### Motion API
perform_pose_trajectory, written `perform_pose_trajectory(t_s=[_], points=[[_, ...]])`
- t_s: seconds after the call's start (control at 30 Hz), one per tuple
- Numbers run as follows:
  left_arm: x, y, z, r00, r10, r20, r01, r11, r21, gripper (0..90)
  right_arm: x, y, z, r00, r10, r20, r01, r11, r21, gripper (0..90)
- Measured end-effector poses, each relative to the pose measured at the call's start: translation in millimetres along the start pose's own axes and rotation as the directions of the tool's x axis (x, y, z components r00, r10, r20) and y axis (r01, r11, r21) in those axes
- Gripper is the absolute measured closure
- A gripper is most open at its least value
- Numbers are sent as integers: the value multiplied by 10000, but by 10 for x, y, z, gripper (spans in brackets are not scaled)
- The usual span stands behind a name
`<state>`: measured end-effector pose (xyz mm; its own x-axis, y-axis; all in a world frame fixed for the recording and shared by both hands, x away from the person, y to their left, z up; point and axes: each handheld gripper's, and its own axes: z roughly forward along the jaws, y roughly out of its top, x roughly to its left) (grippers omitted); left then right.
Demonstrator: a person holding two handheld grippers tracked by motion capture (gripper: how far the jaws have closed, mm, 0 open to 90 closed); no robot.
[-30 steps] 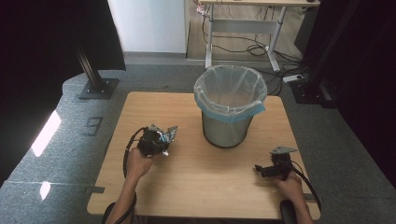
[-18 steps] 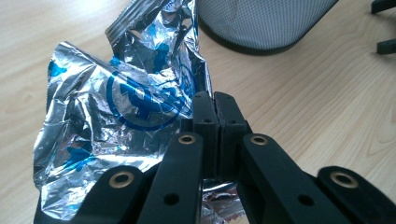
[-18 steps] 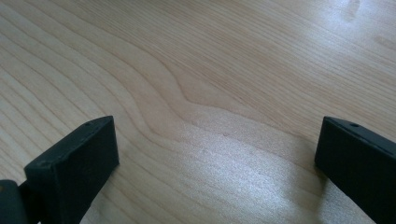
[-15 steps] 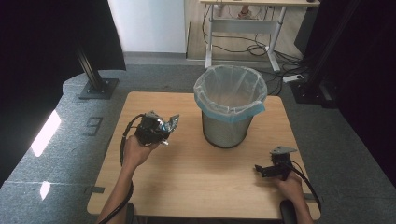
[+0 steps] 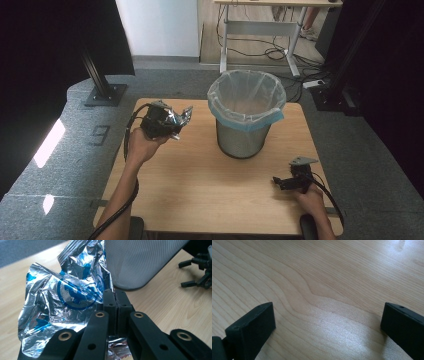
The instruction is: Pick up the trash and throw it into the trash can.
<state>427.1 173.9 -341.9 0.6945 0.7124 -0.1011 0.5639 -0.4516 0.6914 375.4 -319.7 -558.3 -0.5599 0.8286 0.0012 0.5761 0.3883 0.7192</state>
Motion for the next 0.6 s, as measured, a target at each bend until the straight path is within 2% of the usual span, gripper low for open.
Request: perform_pose_trajectory(t_s=[0.6], points=[[-16, 539, -426, 9997, 227, -48, -230, 9981, -579, 890, 1, 0, 1, 10000, 3, -17, -3, 10000, -14, 0]])
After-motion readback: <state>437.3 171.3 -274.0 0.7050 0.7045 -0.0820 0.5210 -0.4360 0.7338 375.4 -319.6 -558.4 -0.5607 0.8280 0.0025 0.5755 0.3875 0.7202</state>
